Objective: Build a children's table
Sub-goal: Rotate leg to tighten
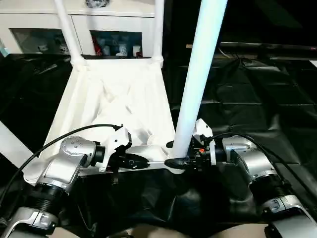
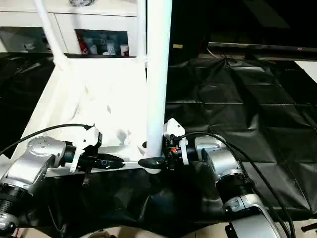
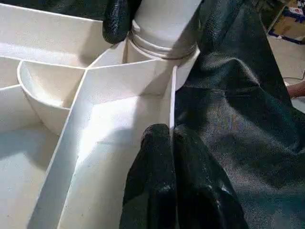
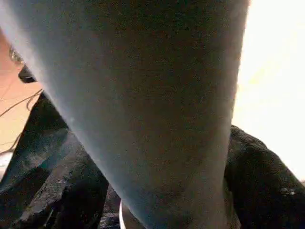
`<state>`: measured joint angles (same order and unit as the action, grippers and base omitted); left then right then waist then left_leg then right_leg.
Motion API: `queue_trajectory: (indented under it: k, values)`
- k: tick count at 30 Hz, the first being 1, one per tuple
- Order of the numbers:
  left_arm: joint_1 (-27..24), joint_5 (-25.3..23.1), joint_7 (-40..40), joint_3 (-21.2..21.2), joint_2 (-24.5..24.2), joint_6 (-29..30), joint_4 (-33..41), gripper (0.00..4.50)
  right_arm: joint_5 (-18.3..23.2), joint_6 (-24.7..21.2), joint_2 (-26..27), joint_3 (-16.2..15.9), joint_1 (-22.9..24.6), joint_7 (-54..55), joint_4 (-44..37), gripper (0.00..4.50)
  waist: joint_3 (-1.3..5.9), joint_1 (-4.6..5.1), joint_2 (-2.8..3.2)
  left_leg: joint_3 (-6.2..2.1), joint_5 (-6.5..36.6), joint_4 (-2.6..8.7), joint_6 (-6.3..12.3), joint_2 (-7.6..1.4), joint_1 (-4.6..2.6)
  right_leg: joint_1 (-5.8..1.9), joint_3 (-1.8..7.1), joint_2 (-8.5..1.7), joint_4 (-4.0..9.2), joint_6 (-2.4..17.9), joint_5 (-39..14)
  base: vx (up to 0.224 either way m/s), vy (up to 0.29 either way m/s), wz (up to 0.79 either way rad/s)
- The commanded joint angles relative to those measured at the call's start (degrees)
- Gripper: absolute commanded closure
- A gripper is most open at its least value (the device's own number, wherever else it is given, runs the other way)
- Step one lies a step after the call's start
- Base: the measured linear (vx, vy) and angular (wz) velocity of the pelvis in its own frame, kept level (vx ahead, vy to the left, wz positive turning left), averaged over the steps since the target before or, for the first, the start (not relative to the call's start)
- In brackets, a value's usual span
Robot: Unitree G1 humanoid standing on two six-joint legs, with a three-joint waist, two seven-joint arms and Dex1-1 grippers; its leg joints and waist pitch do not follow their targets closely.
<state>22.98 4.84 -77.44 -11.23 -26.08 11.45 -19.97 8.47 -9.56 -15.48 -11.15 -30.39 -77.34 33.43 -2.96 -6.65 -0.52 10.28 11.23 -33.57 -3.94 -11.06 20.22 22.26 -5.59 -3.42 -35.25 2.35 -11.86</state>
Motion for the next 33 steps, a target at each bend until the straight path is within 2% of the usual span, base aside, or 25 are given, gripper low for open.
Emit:
queue_trajectory:
  k: [1,3,7,8,9,10,11,12,14,15,16,18,21,23,25,27,28,29,30,33]
  values:
    - [1.01,3.01,0.82,-0.18,1.75,-0.31,2.87,4.50,0.27,-0.97,1.02,-2.90,0.67,-2.16,-2.28,1.49,3.65,0.06,-0.23,-0.79,4.13,3.46,4.74,-3.13,-0.22,-2.93,3.85,-5.69,3.54,11.80,-5.61,0.000,0.000,0.00]
    - [0.97,2.98,1.54,0.06,2.11,-0.45,2.88,4.50,0.24,-1.02,1.28,-3.03,0.93,-1.47,-2.27,1.80,3.61,0.02,-0.27,-0.79,4.33,3.47,4.63,-3.10,-0.18,-2.95,3.87,-5.70,3.62,11.53,-6.16,0.000,0.000,0.00]
    - [2.01,2.08,6.87,1.38,4.48,-0.21,1.86,4.50,-0.89,0.68,3.69,-1.78,1.50,5.12,-0.37,1.91,3.45,0.10,-0.46,-0.83,5.42,3.56,3.67,-2.99,-0.13,-2.93,3.92,-5.89,4.02,10.56,-9.46,0.000,0.000,0.00]
    - [2.54,1.61,9.03,1.71,5.45,0.13,1.31,4.50,-1.59,1.04,5.30,-0.60,1.10,10.00,1.43,1.93,3.43,0.19,-0.46,-0.84,5.64,3.59,3.45,-2.98,-0.18,-2.89,3.97,-5.93,4.10,10.39,-10.07,0.000,0.000,0.00]
    - [3.50,0.45,13.21,2.10,7.36,0.08,0.36,4.50,-2.57,1.86,8.10,1.35,0.40,18.20,4.43,1.95,3.31,0.43,-0.50,-0.92,6.09,3.69,2.93,-2.85,-0.17,-2.87,3.93,-5.94,4.31,10.10,-11.64,0.000,0.000,0.00]
    - [3.58,0.34,13.56,2.12,7.52,0.00,0.27,4.50,-2.65,1.89,8.32,1.50,0.33,18.87,4.68,1.97,3.05,0.92,-0.47,-1.00,7.03,3.94,1.97,-2.74,-0.15,-2.73,3.87,-5.84,4.68,9.26,-14.59,0.000,0.000,0.00]
    - [4.14,-0.40,15.98,2.20,8.74,-0.50,-0.25,4.50,-3.08,1.61,9.85,2.59,-0.22,23.67,6.42,1.99,3.07,1.08,-0.55,-1.11,7.54,3.97,1.56,-2.63,-0.17,-2.92,3.82,-6.01,4.92,8.68,-16.52,0.000,0.000,0.00]
    - [4.17,-0.45,16.13,2.20,8.82,-0.51,-0.28,4.50,-3.10,1.56,9.94,2.66,-0.26,23.98,6.54,2.00,3.22,1.41,-0.54,-1.20,7.50,3.96,0.94,-2.71,-0.29,-2.97,3.90,-6.06,4.90,8.23,-17.68,0.000,0.000,0.00]
    - [5.17,-2.43,21.45,2.10,11.13,-0.61,-1.20,4.50,-3.24,2.87,12.61,4.52,-0.87,31.29,8.91,2.02,3.14,1.62,-0.43,-1.08,7.45,3.88,1.38,-2.77,-0.33,-2.71,4.03,-5.98,4.99,8.30,-16.81,0.000,0.000,0.00]
    - [5.42,-2.92,23.10,2.13,11.90,-0.57,-1.40,4.50,-3.37,3.53,13.33,4.94,-0.99,33.43,9.40,2.02,3.28,1.63,-0.12,-1.01,7.38,3.77,1.41,-2.65,-0.40,-2.73,4.10,-5.92,5.00,8.38,-16.04,0.000,0.000,0.00]
    - [5.44,-3.04,23.58,2.14,12.12,-0.54,-1.41,4.50,-3.46,3.73,13.50,5.00,-1.01,33.97,9.51,2.03,3.37,1.60,-0.27,-1.00,6.79,3.77,1.59,-2.63,-0.29,-2.86,4.08,-5.88,4.87,8.46,-15.02,0.000,0.000,0.00]
    - [5.48,-4.14,29.27,2.38,14.96,0.44,-1.19,4.50,-4.56,5.65,15.67,5.94,-1.44,40.51,10.94,2.03,3.46,1.57,0.18,-1.03,6.04,3.75,1.83,-2.80,-0.36,-2.78,4.07,-5.84,4.56,9.27,-11.81,0.000,0.000,0.00]
    - [4.48,-4.72,32.14,1.86,17.83,1.19,-0.17,4.50,-5.51,7.32,17.90,6.11,-1.62,42.31,12.00,2.03,3.64,1.63,-0.04,-0.97,4.78,3.67,2.55,-2.75,-0.16,-3.02,4.03,-5.77,4.04,10.45,-7.94,0.000,0.000,0.00]
    - [4.31,-4.77,32.17,1.65,18.10,1.28,0.03,4.50,-5.56,7.79,18.07,5.96,-1.59,41.99,12.04,2.03,3.79,1.41,0.07,-0.84,4.14,3.44,3.33,-2.75,-0.30,-3.02,4.09,-5.81,3.97,10.87,-6.07,0.000,0.000,0.00]
    - [3.98,-4.81,31.92,0.93,18.35,1.26,0.66,4.50,-5.10,9.01,18.31,5.72,-1.81,41.00,12.44,1.33,3.77,1.54,-0.15,-0.90,3.68,3.50,4.12,-2.80,-0.05,-3.12,4.00,-5.72,3.72,11.29,-4.33,0.000,0.000,0.00]
    - [3.86,-4.65,31.41,0.72,18.27,0.98,0.89,4.50,-4.56,8.78,18.36,5.82,-1.84,40.30,12.29,1.32,3.80,1.58,0.08,-0.88,4.56,3.43,4.22,-2.85,-0.04,-3.17,3.99,-5.88,3.72,11.92,-4.31,0.000,0.000,0.00]
    - [3.53,-4.24,30.49,0.72,17.95,0.91,1.48,4.50,-4.38,8.84,18.02,5.33,-1.91,39.08,11.97,1.16,3.55,2.15,-0.16,-1.08,4.62,3.81,4.16,-3.01,0.55,-3.42,3.95,-5.88,3.77,11.48,-4.77,0.000,0.000,0.00]
    - [3.03,-3.75,29.18,0.69,17.14,0.56,2.20,4.50,-4.99,9.27,17.20,4.36,-1.87,37.08,11.47,1.16,3.59,1.93,-0.15,-1.27,4.74,3.63,4.00,-2.77,0.45,-3.58,3.75,-5.95,3.87,11.04,-5.81,0.000,0.000,0.00]
    - [2.85,-3.60,28.74,0.71,16.80,0.40,2.41,4.50,-5.19,9.36,16.84,4.00,-1.80,36.13,11.17,1.02,3.78,2.04,-0.23,-1.00,4.81,3.44,4.11,-2.75,-0.04,-3.28,4.00,-5.87,3.91,11.08,-5.90,0.000,0.000,0.00]
    - [2.62,-3.38,27.56,1.04,16.30,0.20,2.55,4.50,-5.26,9.07,15.75,3.52,-1.76,33.72,10.64,0.94,3.62,2.01,-0.22,-0.95,4.80,3.51,4.36,-2.90,-0.10,-3.14,4.04,-5.78,3.79,11.83,-4.94,0.000,0.000,0.00]
